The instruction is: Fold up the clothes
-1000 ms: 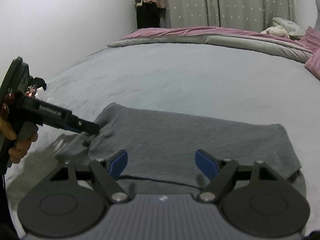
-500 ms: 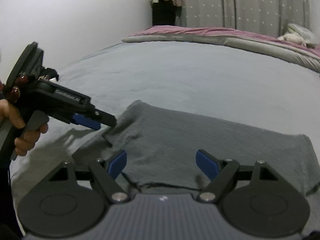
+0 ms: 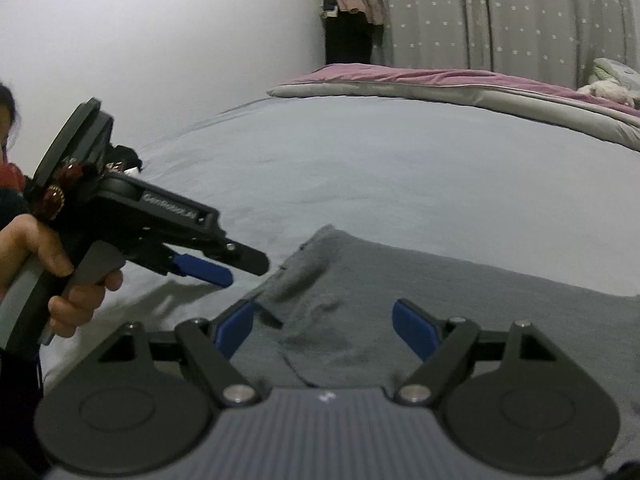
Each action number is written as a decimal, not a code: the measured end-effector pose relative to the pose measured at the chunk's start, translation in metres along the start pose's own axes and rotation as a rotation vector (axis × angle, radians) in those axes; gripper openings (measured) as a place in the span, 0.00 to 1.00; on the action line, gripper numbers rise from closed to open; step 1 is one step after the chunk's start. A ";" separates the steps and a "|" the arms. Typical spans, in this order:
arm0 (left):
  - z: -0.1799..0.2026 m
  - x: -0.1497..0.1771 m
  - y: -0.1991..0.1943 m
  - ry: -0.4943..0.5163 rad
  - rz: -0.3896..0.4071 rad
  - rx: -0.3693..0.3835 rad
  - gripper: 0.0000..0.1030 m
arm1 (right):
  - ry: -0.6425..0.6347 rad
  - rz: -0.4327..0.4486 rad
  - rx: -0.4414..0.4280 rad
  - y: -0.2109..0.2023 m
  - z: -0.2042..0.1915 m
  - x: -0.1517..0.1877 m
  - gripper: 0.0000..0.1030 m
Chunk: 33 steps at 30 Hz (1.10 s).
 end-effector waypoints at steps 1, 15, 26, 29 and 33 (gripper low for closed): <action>0.000 0.000 -0.001 0.000 0.000 0.000 0.60 | -0.001 -0.006 -0.009 0.003 -0.004 0.001 0.78; -0.006 0.000 -0.005 -0.050 -0.007 0.023 0.60 | -0.073 -0.097 -0.042 0.046 -0.033 0.026 0.75; -0.018 -0.005 -0.002 -0.169 -0.016 0.075 0.60 | -0.152 -0.076 0.017 0.058 -0.036 0.029 0.71; -0.017 -0.004 0.000 -0.179 -0.016 0.079 0.62 | -0.165 -0.066 0.034 0.059 -0.037 0.028 0.55; -0.015 -0.003 0.004 -0.180 -0.019 0.085 0.66 | -0.110 -0.056 0.044 0.057 -0.026 0.020 0.15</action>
Point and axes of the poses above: each gripper's, at about its wrist camera, not at the fingertips, and y roughly the way its jaws point, z to its right, x to its underside, the point moved 9 cm from there along y, roughly the way its jaws point, and after that the axes turned 1 degree about y, right-handed, at the moved point
